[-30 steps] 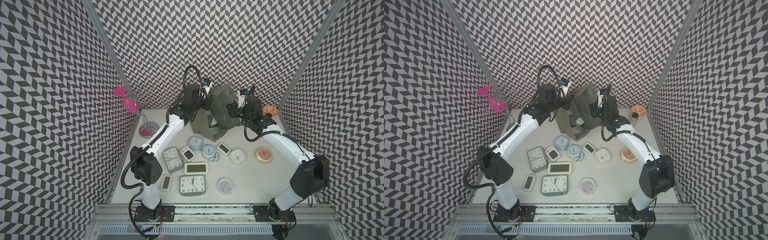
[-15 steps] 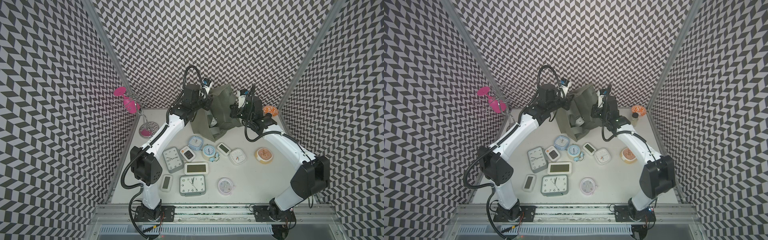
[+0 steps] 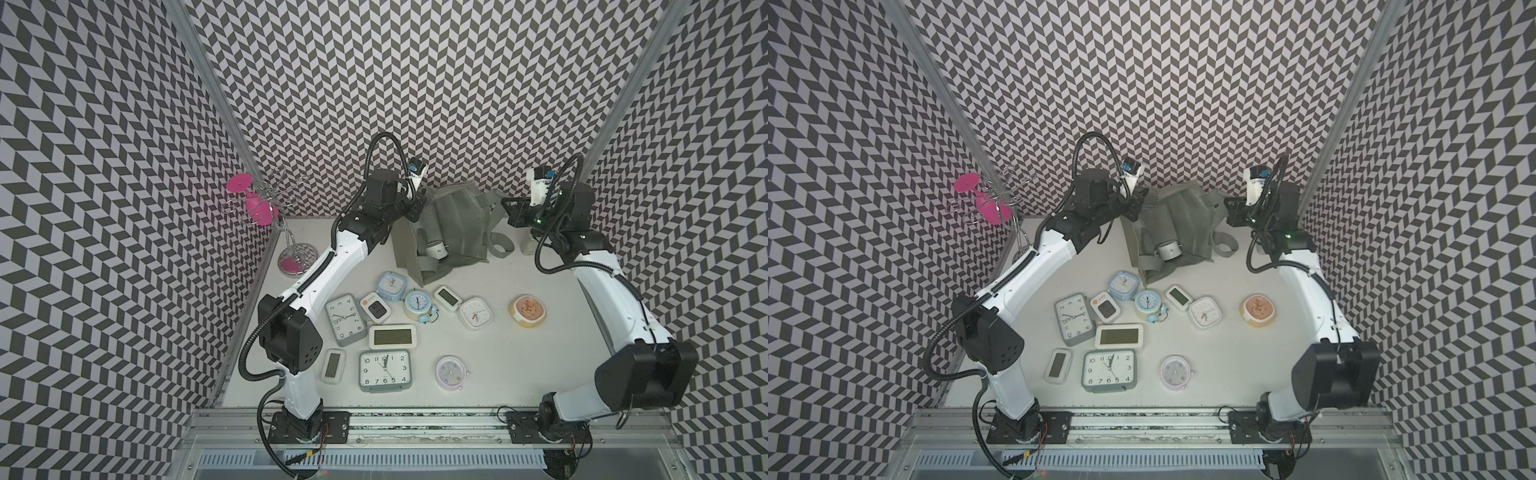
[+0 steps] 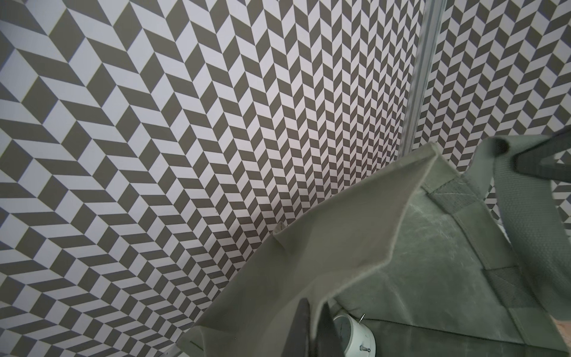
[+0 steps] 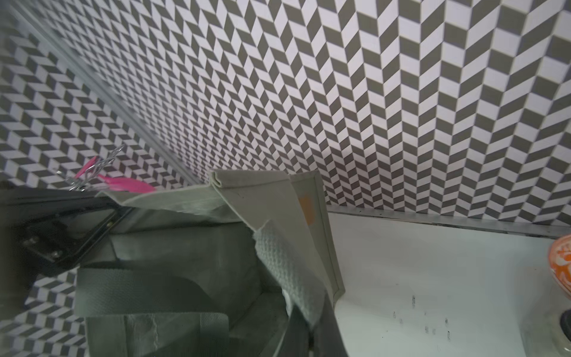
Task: Put the alarm clock into the canvas bag
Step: Adjust the canvas bag at the center of the board.
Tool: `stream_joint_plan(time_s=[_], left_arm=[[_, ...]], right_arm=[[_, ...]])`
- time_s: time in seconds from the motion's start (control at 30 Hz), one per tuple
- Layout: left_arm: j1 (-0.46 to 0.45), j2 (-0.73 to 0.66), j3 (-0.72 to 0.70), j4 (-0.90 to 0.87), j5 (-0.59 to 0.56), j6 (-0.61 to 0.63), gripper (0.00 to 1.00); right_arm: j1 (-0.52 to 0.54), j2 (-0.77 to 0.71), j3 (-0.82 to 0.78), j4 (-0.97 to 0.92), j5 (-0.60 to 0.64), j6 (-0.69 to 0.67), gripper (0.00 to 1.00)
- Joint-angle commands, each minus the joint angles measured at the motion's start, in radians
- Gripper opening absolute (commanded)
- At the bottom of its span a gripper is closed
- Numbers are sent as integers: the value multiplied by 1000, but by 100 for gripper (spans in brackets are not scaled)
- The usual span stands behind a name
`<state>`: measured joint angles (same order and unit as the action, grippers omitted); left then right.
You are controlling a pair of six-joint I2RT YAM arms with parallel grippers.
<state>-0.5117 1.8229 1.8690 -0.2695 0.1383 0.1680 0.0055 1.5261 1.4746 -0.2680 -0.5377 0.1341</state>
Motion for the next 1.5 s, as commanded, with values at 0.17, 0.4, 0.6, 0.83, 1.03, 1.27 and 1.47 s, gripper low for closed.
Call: stream_joint_plan(time_s=[0.17, 0.4, 0.6, 0.83, 1.03, 1.27, 1.47], left_arm=[[41, -16, 50, 39, 133, 3, 0], [45, 8, 64, 55, 157, -29, 0], [45, 33, 111, 30, 137, -48, 0], [45, 52, 123, 17, 133, -59, 0], [41, 58, 129, 6, 133, -59, 0], [40, 58, 128, -4, 129, -56, 0], [38, 56, 126, -7, 130, -55, 0]], right_arm=[[-117, 160, 35, 82, -406, -122, 7], [-118, 191, 65, 35, -292, -147, 49], [-118, -17, -85, 102, -16, -32, 78], [-108, -207, -209, 115, -30, -9, 74], [-50, -306, -283, 92, -69, -33, 76], [74, -379, -354, 95, -54, -9, 64], [115, -292, -324, 81, 11, 16, 50]])
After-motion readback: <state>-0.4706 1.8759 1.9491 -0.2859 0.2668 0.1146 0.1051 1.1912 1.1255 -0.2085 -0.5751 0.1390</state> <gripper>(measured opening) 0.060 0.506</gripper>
